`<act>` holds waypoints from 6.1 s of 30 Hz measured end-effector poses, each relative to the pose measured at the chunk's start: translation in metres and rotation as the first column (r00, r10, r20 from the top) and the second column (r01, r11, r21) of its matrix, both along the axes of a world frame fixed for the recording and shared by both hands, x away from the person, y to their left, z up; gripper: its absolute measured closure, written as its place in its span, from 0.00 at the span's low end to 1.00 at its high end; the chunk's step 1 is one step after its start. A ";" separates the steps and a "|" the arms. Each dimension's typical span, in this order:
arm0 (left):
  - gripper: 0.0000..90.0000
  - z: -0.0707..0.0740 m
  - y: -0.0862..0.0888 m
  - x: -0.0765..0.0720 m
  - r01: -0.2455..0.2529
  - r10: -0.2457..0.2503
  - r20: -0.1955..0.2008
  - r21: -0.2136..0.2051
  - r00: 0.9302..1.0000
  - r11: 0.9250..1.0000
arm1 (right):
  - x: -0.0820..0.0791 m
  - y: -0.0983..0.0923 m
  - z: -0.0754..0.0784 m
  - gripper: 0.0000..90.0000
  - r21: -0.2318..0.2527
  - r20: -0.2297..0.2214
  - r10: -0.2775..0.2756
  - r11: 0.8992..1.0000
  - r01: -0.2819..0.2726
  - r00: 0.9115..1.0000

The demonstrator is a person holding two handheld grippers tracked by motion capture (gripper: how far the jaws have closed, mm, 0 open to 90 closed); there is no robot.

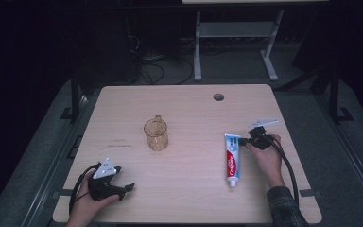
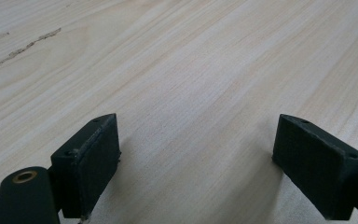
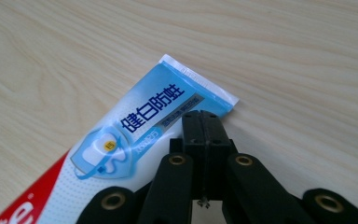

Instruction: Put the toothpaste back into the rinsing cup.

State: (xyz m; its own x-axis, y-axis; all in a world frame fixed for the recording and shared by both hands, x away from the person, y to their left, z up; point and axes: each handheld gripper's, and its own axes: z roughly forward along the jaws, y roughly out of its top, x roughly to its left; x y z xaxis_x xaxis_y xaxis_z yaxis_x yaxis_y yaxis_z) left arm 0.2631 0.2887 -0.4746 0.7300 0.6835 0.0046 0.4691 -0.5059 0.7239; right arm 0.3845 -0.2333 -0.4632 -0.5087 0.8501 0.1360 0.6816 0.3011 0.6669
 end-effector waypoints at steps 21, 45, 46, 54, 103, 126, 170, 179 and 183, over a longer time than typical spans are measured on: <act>0.15 0.000 0.000 0.000 0.000 0.000 0.000 0.000 1.000 1.000 | 0.000 0.043 0.002 1.00 0.004 -0.010 0.150 0.989 -0.150 0.989; 0.15 0.000 0.000 0.000 0.003 -0.003 0.000 0.000 1.000 1.000 | -0.021 0.055 0.039 0.51 0.060 0.063 0.155 0.985 -0.159 0.986; 0.15 0.000 0.000 0.000 0.003 -0.003 0.000 0.000 1.000 1.000 | -0.022 0.056 0.039 0.48 0.057 0.066 0.161 0.985 -0.165 0.985; 0.15 0.000 0.000 0.000 0.004 -0.004 0.000 0.000 1.000 1.000 | -0.023 0.074 0.033 0.39 0.003 0.050 0.201 0.980 -0.201 0.978; 0.15 0.000 -0.001 0.000 0.004 -0.004 -0.001 0.000 1.000 1.000 | -0.009 0.093 0.011 0.72 -0.192 -0.130 0.209 0.954 -0.231 0.969; 0.15 0.000 -0.001 0.000 0.004 -0.004 -0.001 -0.001 1.000 1.000 | -0.012 0.083 0.023 0.81 -0.126 -0.110 0.207 0.967 -0.220 0.972; 0.15 0.000 -0.001 -0.001 0.010 -0.010 -0.001 -0.003 1.000 1.000 | -0.023 0.076 0.093 0.81 0.202 0.218 0.235 0.939 -0.279 0.947; 0.15 0.000 -0.001 0.000 0.011 -0.011 0.001 0.001 1.000 1.000 | -0.012 0.093 0.108 0.81 0.224 0.249 0.251 0.925 -0.308 0.936; 0.15 0.000 -0.001 0.000 0.012 -0.012 0.001 0.001 1.000 1.000 | -0.008 0.097 0.113 0.81 0.236 0.260 0.253 0.919 -0.316 0.932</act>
